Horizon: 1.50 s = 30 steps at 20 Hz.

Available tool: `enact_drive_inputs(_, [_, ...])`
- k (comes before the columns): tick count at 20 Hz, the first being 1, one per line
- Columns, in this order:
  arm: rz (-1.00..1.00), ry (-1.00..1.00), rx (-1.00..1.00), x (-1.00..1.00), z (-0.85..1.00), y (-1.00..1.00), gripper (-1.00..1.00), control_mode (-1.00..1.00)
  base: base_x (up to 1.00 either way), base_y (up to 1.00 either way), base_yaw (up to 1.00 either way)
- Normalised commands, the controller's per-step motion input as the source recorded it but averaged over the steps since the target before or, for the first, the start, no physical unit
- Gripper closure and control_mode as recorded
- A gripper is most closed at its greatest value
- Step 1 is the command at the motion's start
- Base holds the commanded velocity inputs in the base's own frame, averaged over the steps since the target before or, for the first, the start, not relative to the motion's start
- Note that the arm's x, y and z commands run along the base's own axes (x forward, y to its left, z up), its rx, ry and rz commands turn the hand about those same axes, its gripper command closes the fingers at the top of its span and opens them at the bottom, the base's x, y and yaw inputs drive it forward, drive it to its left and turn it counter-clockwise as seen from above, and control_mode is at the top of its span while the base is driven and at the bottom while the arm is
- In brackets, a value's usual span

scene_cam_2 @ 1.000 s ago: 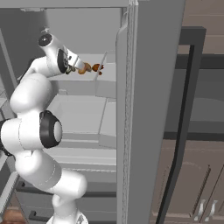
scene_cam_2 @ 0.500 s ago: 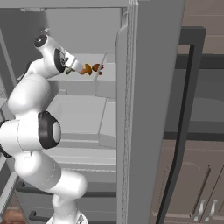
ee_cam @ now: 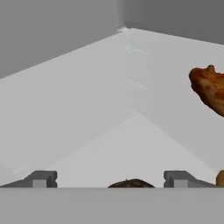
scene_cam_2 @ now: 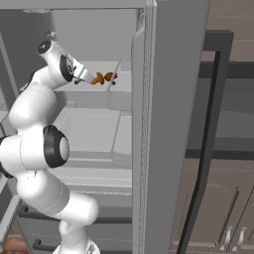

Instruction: Place one mushroom and one chicken drumstick in each tupperware on the nearby counter, to pack two identical lunches.

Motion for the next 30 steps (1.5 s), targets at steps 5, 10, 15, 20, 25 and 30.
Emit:
enact_drive_inputs(5, [-0.03, 0.03, 0.00, 0.05, -0.22, 0.00, 1.00, -1.00, 0.00, 0.00, 0.00])
enact_drive_inputs(10, [-0.06, 0.10, 0.00, 0.00, -0.33, 0.00, 1.00, -1.00, 0.00, 0.00, 0.00])
enact_drive_inputs(15, [-0.04, 0.10, 0.00, 0.00, -0.23, 0.01, 1.00, -1.00, 0.00, 0.00, 0.00])
enact_drive_inputs(20, [-0.02, 0.01, 0.00, -0.03, -0.08, 0.07, 1.00, -1.00, 0.00, 0.00, 0.00])
enact_drive_inputs(25, [0.00, -0.20, -0.03, -0.32, 0.00, 0.14, 1.00, -1.00, 0.00, 0.00, 0.00])
enact_drive_inputs(30, [0.00, -0.15, -0.01, -0.63, 0.01, -0.02, 1.00, -1.00, 0.00, 0.00, 0.00])
